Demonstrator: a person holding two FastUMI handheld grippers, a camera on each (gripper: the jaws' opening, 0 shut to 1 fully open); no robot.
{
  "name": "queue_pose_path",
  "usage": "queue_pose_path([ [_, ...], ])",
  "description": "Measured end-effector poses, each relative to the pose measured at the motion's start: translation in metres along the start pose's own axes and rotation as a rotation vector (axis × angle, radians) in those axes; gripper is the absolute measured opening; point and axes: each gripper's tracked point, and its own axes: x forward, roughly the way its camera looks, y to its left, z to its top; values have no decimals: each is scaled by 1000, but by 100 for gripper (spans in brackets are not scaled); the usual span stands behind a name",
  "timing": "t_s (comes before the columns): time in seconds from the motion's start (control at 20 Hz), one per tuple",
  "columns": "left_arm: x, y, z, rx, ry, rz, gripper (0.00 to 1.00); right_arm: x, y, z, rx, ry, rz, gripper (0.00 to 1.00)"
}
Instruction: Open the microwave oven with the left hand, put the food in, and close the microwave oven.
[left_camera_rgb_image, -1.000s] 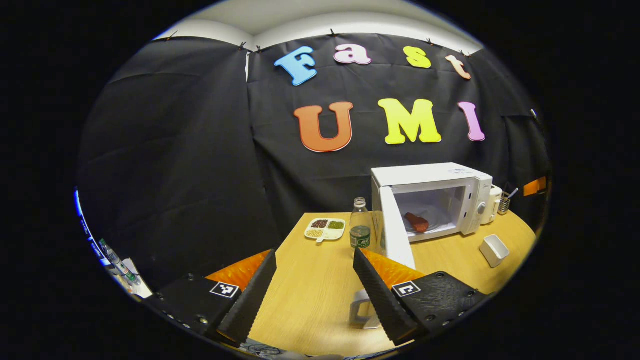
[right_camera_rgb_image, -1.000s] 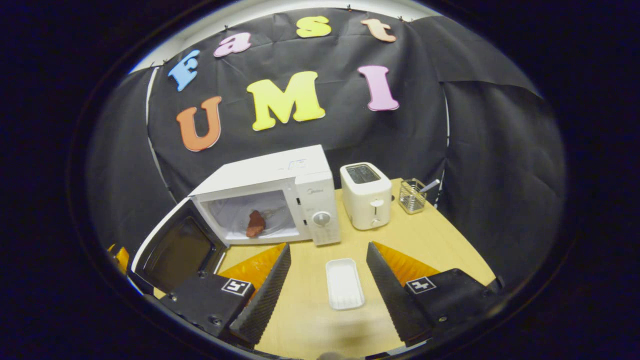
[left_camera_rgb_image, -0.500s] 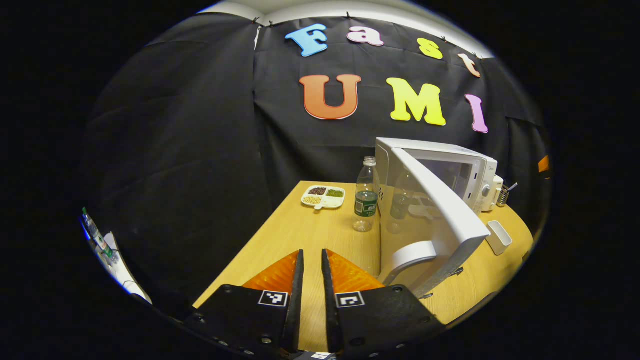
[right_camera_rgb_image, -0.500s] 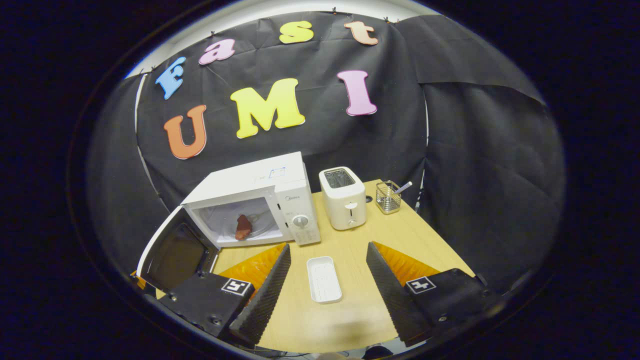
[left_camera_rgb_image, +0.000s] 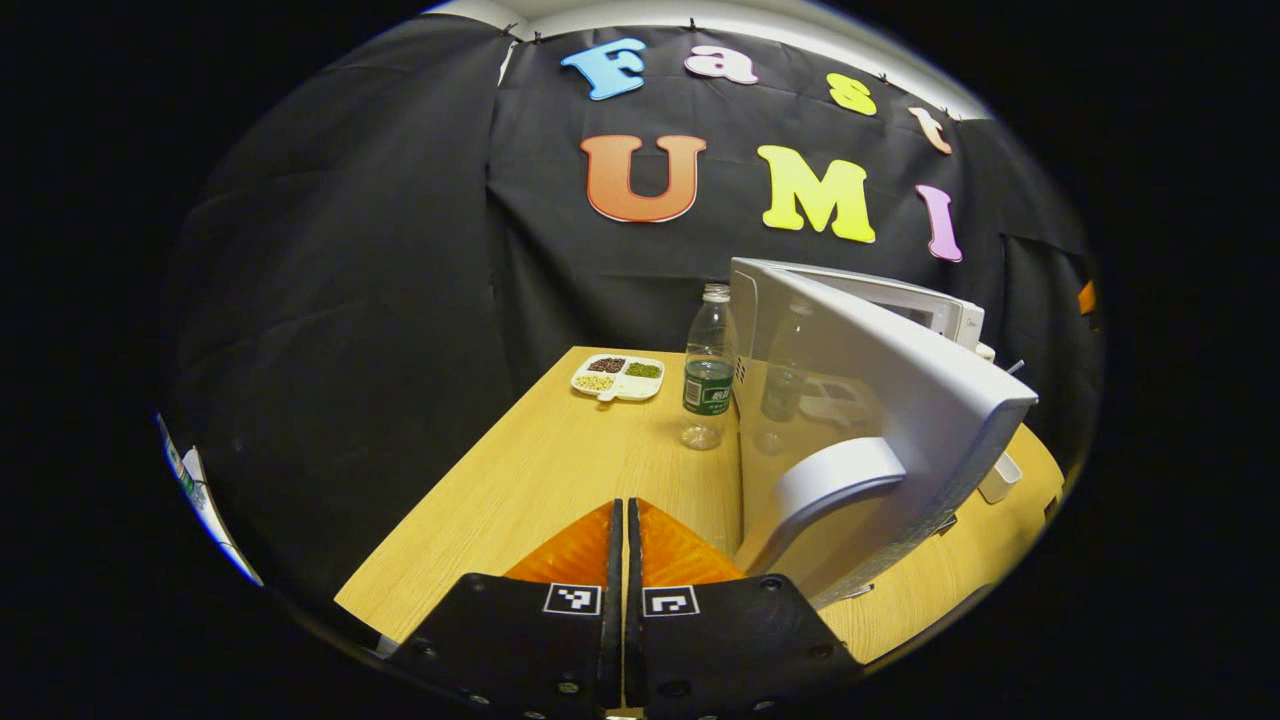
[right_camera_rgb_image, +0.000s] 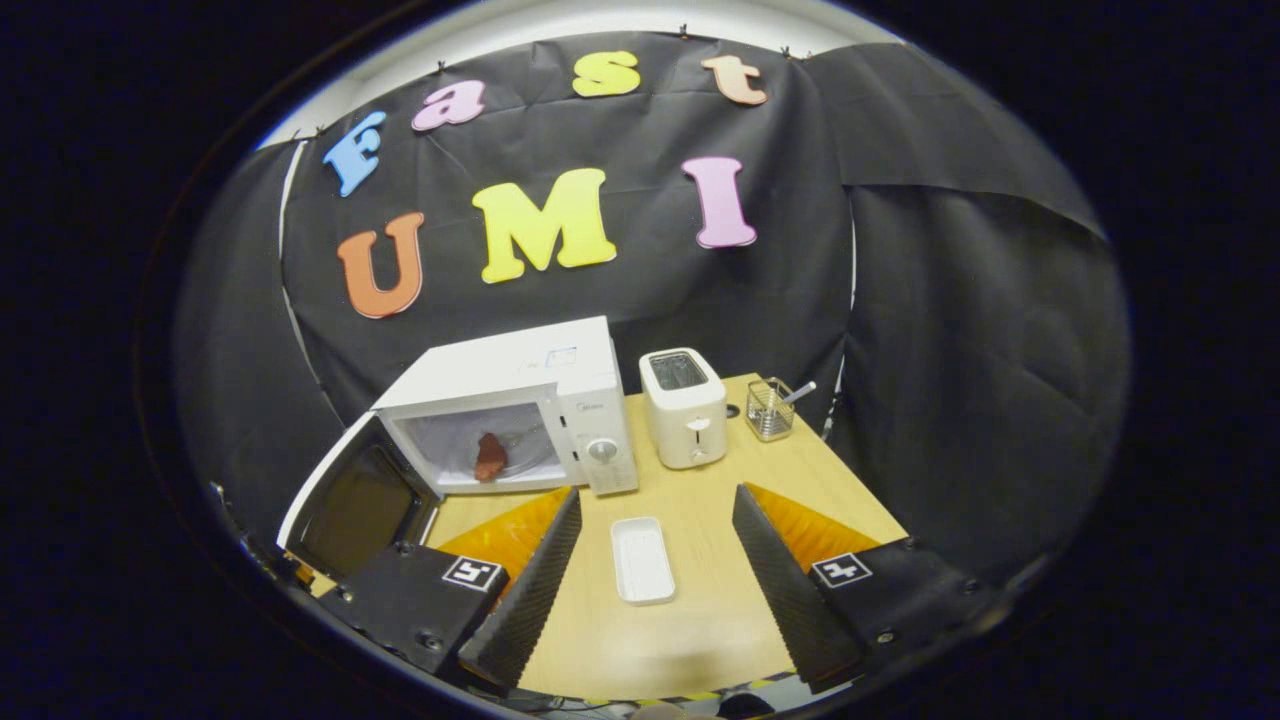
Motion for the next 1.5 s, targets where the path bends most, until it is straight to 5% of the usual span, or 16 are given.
queue_pose_path([
  [0.35,0,-47,0,58,4,-79,0,1,-9,4,-18,-9,8,97],
  [0.95,10,-215,13,91,-18,-307,0,1,-66,-1,-7,5,2,98],
  [1.5,51,-325,43,111,-35,-391,0,30,-116,7,6,31,16,98],
])
